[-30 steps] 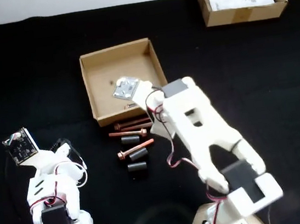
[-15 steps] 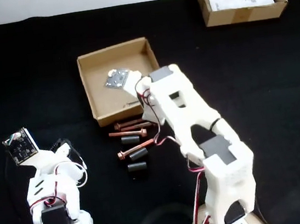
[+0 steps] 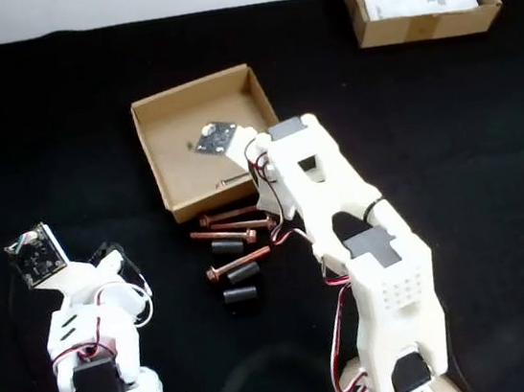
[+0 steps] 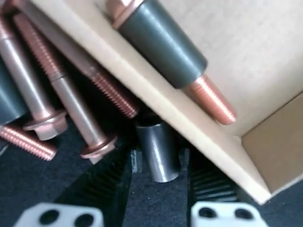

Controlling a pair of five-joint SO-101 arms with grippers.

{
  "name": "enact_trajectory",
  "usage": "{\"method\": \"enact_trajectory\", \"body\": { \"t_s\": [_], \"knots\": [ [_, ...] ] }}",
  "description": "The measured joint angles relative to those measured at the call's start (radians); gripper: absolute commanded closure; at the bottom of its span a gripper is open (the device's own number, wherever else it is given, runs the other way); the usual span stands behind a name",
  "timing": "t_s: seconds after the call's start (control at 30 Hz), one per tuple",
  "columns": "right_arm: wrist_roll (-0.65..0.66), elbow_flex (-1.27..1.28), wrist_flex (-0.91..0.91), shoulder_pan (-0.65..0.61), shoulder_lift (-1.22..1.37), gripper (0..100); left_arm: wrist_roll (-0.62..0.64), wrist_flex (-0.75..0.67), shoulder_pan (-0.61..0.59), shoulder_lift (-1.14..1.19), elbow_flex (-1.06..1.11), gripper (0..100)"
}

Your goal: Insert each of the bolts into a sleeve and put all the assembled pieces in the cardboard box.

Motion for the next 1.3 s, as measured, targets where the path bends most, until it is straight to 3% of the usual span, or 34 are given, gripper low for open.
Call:
{"method": "enact_trajectory", "body": {
  "t_s": [0.27,0.47,0.7,0.97,1.2,1.3],
  "knots": [
    [0.000,-0.017,-0.054,0.026,0.011,99.1,0.000,0.000,0.000,0.000,0.000,99],
    [-0.123,-0.104,0.080,0.034,-0.074,99.1,0.000,0.000,0.000,0.000,0.000,99],
    [-0.265,-0.259,0.344,0.034,-0.387,99.1,0.000,0.000,0.000,0.000,0.000,99],
    [-0.440,-0.270,0.571,0.038,-0.736,99.1,0.000,0.034,0.000,0.000,0.000,99],
    [-0.700,-0.203,0.603,0.038,-1.030,99.1,-0.012,0.152,0.095,0.000,-0.037,99],
    [-0.799,-0.061,0.603,0.043,-1.185,99.1,-0.118,0.193,0.129,0.000,-0.087,99]
  ]
}}
